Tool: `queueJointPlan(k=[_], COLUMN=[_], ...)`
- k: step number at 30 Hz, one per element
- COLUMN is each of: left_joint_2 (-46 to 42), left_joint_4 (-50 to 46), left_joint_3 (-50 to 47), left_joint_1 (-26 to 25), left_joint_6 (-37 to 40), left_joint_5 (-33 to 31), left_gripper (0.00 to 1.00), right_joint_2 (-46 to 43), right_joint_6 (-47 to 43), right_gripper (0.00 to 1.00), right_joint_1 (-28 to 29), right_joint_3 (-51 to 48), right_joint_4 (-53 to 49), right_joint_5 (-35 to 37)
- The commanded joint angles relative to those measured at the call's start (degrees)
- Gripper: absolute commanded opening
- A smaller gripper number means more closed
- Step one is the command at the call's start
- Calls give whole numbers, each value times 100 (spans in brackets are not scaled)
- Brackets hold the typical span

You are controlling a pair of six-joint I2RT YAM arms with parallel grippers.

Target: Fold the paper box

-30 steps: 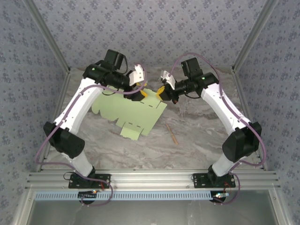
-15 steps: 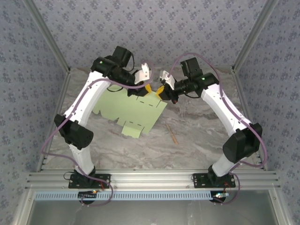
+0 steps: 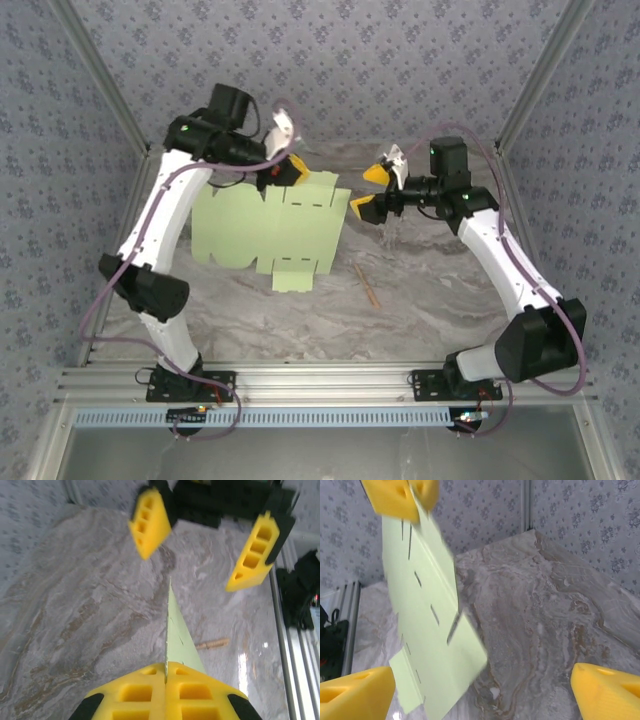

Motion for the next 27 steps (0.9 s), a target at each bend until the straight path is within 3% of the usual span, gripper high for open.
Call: queueJointPlan(k=[1,5,8,10,15,27], left_joint_2=[-884,-1640,-1900,-1965,-1993,-1994], left_joint_4=[1485,3039,3387,3419,3545,3574], left_joint_3=[-777,-1902,-2179,-2210,-2269,-2466], left_joint_1=[293,493,546,564,618,644], left_joint_6=[-1179,-2115,-2424,-2521,-2740,-2785], left_joint_5=[927,988,790,736,663,444], left_gripper=[0,0,0,0,0,0], right_joint_2=[-107,-103,2,59,172,103], right_joint_6=[1013,1307,1610,1680,1837,1701], right_gripper=[93,92,88,81,49,14], right_joint_1=[273,505,591,673,793,856], right_joint_3=[-513,-977,-1150,-1194,-1217,-1120], right_joint_4=[1527,2311,2923,3153,3561,3183], right_joint_5=[-374,-165,-195,-222,-291,-113])
